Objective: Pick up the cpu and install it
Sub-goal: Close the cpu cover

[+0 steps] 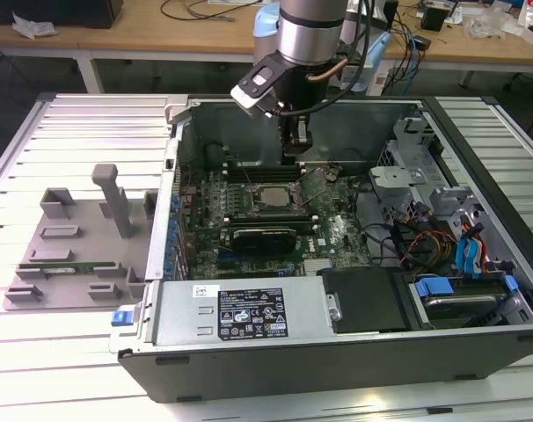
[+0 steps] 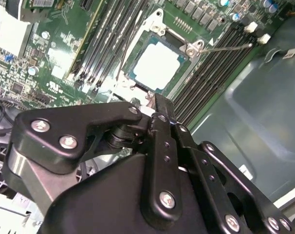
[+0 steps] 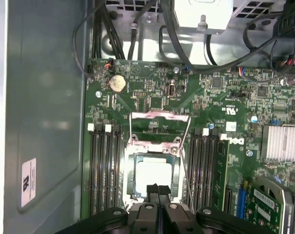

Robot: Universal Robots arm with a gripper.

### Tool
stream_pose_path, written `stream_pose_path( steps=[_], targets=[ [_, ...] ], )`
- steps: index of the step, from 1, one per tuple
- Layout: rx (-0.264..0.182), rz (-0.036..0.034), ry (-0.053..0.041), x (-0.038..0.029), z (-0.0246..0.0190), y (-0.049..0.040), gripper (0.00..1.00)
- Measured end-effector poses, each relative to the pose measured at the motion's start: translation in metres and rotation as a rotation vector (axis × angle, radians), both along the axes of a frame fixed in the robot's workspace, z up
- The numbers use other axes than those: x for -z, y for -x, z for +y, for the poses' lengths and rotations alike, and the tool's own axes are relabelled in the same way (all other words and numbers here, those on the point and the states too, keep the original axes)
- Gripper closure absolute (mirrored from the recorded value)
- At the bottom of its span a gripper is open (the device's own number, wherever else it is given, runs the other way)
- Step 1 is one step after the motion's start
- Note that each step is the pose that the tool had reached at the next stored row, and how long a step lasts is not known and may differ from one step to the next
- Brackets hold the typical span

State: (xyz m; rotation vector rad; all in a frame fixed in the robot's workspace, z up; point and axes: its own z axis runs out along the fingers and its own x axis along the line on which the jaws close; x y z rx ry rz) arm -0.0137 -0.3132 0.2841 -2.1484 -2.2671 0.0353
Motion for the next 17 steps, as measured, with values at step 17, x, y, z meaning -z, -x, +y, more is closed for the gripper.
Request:
stream_pose_path(
  steps=[17],
  targets=[
    [0.0,0.0,0.0019,0.0001,0.0,-0.0464,0.89]
  ],
)
